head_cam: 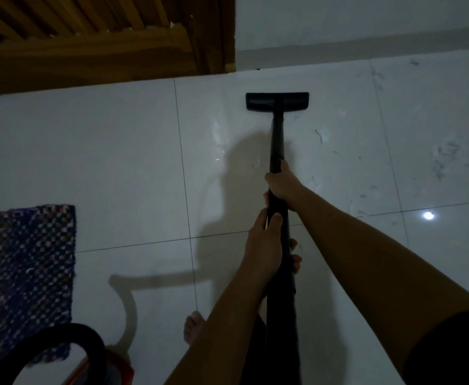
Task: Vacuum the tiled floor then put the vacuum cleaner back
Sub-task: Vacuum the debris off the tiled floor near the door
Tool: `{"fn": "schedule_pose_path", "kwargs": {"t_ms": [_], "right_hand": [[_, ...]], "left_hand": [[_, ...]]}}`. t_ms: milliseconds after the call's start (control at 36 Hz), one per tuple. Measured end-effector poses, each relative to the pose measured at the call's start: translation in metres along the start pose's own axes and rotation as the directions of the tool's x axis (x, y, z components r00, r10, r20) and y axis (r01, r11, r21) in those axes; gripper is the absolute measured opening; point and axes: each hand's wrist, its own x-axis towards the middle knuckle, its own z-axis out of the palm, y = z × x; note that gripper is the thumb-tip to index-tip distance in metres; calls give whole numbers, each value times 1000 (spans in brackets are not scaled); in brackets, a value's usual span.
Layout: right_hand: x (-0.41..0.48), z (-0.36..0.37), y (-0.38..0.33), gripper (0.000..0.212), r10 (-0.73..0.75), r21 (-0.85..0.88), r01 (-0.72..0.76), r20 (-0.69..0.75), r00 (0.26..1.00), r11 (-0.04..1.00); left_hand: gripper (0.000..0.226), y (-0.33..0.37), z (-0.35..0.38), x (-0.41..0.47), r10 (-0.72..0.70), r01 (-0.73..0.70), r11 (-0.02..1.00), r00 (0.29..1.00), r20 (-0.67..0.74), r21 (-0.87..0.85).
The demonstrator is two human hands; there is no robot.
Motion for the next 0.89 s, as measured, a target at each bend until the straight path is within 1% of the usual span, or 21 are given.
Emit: {"fn": "schedule_pose_path", "kwargs": {"t_ms": [250,556,694,889], "right_hand": [[-13,10,15,71,10,-20,-11,-18,1000,1000],[-38,26,39,69,37,18,-36,-45,998,999],[-54,41,51,70,48,21,-47,-60,997,999],[-74,64,71,69,59,17,-58,-59,997,998]], "left_hand": [[30,-12,-12,-14,-9,9,1000,1000,15,15],[32,-30,-33,-38,-34,33,999,999,32,42],[33,-40,-50,-56,-13,9,995,999,44,98],[34,-59,-74,-72,1,-5,994,999,37,110]]}}
